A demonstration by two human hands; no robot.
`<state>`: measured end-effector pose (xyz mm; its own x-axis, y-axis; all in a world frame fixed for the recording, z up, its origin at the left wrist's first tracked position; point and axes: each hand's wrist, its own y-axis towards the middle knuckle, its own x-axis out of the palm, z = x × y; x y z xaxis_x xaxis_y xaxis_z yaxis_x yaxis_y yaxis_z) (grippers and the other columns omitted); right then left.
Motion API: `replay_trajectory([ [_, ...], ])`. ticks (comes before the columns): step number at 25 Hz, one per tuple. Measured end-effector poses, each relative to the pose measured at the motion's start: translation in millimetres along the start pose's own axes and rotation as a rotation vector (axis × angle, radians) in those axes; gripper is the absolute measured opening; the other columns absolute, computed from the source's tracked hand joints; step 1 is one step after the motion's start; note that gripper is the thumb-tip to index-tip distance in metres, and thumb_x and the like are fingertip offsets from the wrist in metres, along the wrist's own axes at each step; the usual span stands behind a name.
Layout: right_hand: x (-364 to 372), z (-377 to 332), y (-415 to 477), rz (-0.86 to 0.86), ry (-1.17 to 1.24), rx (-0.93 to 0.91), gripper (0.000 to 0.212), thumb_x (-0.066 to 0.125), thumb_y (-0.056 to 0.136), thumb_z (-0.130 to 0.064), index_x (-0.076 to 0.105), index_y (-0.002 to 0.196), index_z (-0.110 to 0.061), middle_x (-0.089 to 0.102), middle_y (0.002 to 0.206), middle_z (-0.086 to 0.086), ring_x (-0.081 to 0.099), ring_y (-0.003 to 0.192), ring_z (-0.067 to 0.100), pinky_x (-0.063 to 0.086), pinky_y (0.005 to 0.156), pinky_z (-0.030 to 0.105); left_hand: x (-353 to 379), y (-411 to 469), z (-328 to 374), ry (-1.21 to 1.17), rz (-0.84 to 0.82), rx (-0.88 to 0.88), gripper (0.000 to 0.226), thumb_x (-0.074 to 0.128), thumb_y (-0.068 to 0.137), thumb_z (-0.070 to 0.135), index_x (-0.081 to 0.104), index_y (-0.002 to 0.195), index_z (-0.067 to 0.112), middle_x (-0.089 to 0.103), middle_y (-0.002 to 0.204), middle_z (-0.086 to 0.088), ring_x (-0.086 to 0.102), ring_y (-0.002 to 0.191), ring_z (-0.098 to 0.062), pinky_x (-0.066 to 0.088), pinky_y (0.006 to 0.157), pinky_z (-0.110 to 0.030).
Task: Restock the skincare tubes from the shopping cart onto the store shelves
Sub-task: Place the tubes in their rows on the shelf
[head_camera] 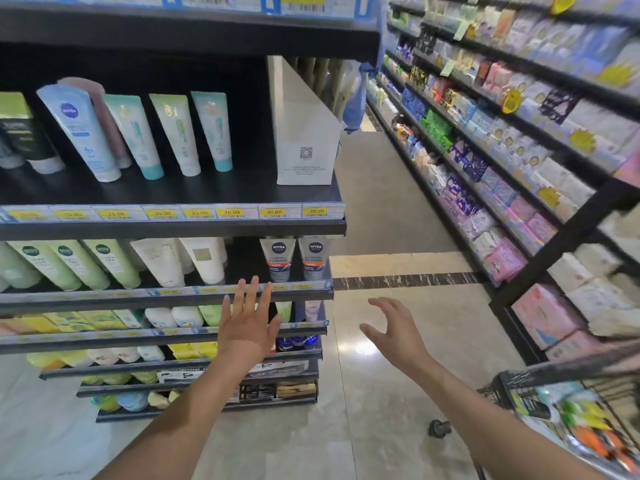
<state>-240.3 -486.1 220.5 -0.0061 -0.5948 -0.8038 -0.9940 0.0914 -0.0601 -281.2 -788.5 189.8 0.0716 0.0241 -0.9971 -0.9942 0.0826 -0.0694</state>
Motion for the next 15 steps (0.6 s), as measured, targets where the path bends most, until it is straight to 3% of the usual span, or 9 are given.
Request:
replay_trajectory([
  [2,-23,10,-13,0.054,-0.060,-0.054,0.056,0.067,0.094,-0.043,0.050,0.145,-0.030,0.041,0.155,-0.004,0.034,0.144,0.018,0.033,0.119,0.042,-5,-13,17,-0.006,0.085,0.078,0.072,0.025,0.105,0.059,0.006,0.165,0.024,-0.005,0.174,-0.005,-0.011,0.159,-0.028,0.003,0.129,-0.053],
  [6,-63,39,-53,0.123,-0.154,-0.100,0.055,0.066,0.094,-0.041,0.049,0.145,-0.030,0.040,0.156,-0.003,0.032,0.146,0.020,0.034,0.117,0.045,-15,-50,72,0.013,0.202,0.226,0.072,0.039,0.103,0.059,0.030,0.161,0.019,0.027,0.169,-0.011,0.018,0.157,-0.034,0.025,0.124,-0.058],
  [15,-155,147,-209,0.263,-0.242,0.055,0.059,0.063,0.090,-0.041,0.046,0.145,-0.031,0.037,0.156,0.000,0.033,0.143,0.023,0.031,0.116,0.044,-3,-165,258,-0.027,0.203,0.551,0.073,0.024,0.100,0.065,0.039,0.158,0.022,0.033,0.166,-0.008,0.026,0.155,-0.032,0.029,0.120,-0.059],
])
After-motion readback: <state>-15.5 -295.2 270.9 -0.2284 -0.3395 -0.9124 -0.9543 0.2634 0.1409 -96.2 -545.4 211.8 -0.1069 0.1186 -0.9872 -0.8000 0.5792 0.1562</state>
